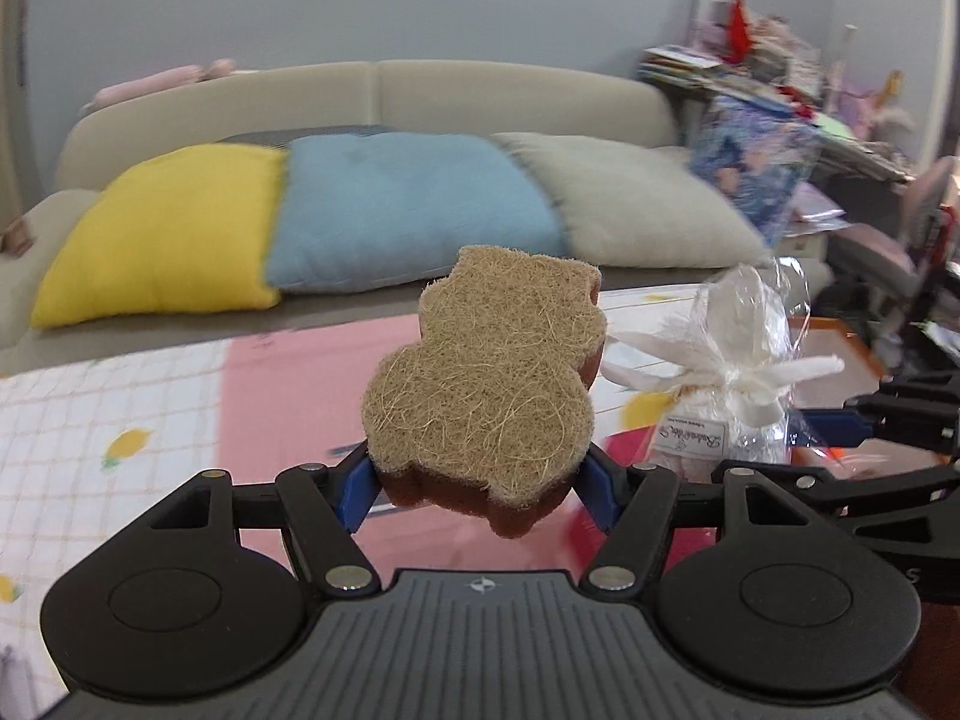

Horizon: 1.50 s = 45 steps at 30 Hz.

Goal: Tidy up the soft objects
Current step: 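Lift and carry the sponge and wrapped bundle with both tools over the orange box, then open both tools to drop the sponge and wrapped bundle into the box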

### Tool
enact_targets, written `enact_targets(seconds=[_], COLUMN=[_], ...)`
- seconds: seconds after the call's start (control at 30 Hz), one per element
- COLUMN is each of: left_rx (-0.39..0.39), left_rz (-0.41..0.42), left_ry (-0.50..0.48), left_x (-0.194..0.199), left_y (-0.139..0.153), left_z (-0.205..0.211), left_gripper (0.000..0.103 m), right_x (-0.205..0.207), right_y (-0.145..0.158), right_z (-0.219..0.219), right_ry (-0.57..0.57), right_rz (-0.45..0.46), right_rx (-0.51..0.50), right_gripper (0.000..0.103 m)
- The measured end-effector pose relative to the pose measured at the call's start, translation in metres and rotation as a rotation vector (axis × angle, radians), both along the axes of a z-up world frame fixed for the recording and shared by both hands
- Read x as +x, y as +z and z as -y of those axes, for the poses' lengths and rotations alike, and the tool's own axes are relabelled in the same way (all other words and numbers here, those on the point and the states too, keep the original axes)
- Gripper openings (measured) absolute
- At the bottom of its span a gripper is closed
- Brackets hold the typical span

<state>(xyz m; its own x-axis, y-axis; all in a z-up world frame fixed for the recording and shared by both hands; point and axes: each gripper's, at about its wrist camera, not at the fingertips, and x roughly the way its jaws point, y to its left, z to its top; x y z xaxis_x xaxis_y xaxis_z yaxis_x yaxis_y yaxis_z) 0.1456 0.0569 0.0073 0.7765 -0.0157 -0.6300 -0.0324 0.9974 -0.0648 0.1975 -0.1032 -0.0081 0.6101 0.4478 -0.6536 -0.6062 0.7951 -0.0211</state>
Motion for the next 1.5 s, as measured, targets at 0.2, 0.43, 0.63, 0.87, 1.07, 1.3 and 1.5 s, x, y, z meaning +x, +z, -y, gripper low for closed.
enact_targets(seconds=[0.2,0.43,0.63,0.87,1.07,1.3,1.5], left_rx=[0.024,0.022,-0.084,-0.04,-0.007,0.054,0.024], left_rz=[0.017,-0.015,-0.119,-0.216,-0.305,-0.391,-0.391], left_ry=[-0.177,-0.343,-0.368,-0.383,-0.381,-0.375,-0.398], left_x=[0.029,0.074,0.113,0.144,0.166,0.181,0.181], left_y=[0.012,0.016,0.006,-0.018,-0.04,-0.059,-0.061], left_z=[0.062,0.137,0.176,0.211,0.225,0.236,0.231], left_gripper=[0.077,0.077,0.077,0.077,0.077,0.079,0.088], right_x=[0.011,0.032,0.065,0.092,0.109,0.113,0.108], right_y=[-0.001,-0.006,-0.024,-0.051,-0.073,-0.08,-0.076], right_z=[0.07,0.127,0.159,0.176,0.177,0.178,0.176], right_ry=[-0.127,-0.193,-0.208,-0.169,-0.122,-0.106,-0.091], right_rz=[0.032,0.069,-0.014,-0.035,-0.077,-0.07,-0.052], right_rx=[-0.066,-0.19,-0.329,-0.4,-0.447,-0.436,-0.423], right_gripper=[0.044,0.044,0.044,0.044,0.046,0.054,0.062])
